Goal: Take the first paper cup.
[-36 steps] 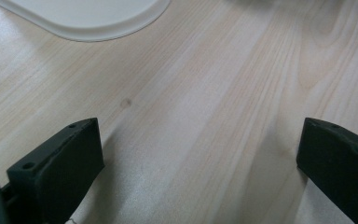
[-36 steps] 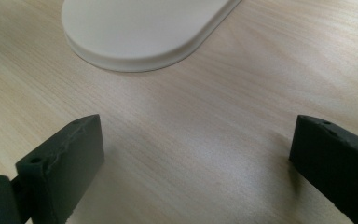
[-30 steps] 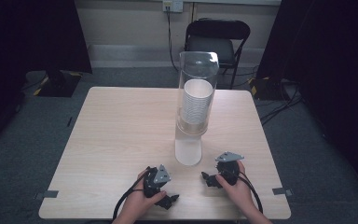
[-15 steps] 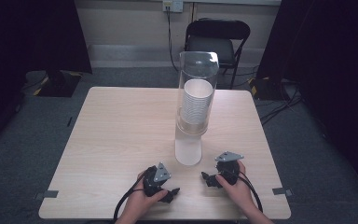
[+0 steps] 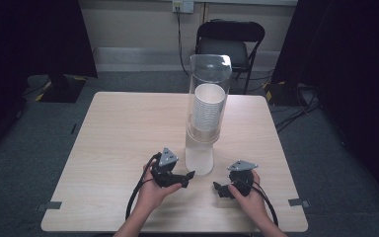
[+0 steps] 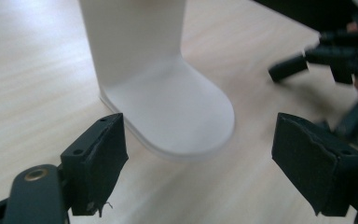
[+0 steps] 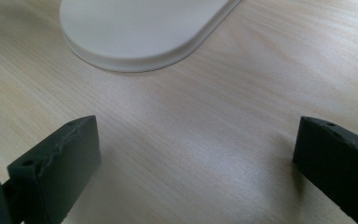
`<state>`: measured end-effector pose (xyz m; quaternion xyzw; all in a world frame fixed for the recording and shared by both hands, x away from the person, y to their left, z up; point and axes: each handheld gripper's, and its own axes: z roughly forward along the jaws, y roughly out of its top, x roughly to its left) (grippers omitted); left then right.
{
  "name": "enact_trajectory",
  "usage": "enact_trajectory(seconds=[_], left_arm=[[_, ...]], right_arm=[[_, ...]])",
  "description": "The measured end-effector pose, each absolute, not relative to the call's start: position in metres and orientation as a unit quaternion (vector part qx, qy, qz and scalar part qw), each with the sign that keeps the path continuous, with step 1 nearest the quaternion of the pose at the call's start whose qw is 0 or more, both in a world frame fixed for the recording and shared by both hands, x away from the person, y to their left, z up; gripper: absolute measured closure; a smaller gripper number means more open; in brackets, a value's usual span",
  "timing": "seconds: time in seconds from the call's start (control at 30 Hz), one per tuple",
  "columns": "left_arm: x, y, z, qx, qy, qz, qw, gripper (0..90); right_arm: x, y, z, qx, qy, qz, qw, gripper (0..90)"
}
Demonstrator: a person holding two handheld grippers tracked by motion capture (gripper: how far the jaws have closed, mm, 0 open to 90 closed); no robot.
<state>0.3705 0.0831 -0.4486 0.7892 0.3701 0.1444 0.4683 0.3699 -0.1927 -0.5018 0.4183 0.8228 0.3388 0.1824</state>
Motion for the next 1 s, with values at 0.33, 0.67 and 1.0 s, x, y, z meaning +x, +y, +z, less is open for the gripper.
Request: enact_trajectory(seconds=[0.33,0.67,1.0], left_arm=[[0.393,0.069,-0.431,0.778,0.372,0.150,0.484,20.1],[0.414,0.046,-0.419,0.770,0.372,0.164,0.491,21.3],[0.424,0.038,-0.421,0.759,0.367,0.181,0.505,28.1]], right_arm=[[0.370,-0.193,-0.502,0.419,0.823,0.339,0.182,0.2],[0.370,-0.193,-0.502,0.419,0.823,0.339,0.182,0.2],[0.370,-0.193,-0.502,0.419,0.823,0.339,0.181,0.2]])
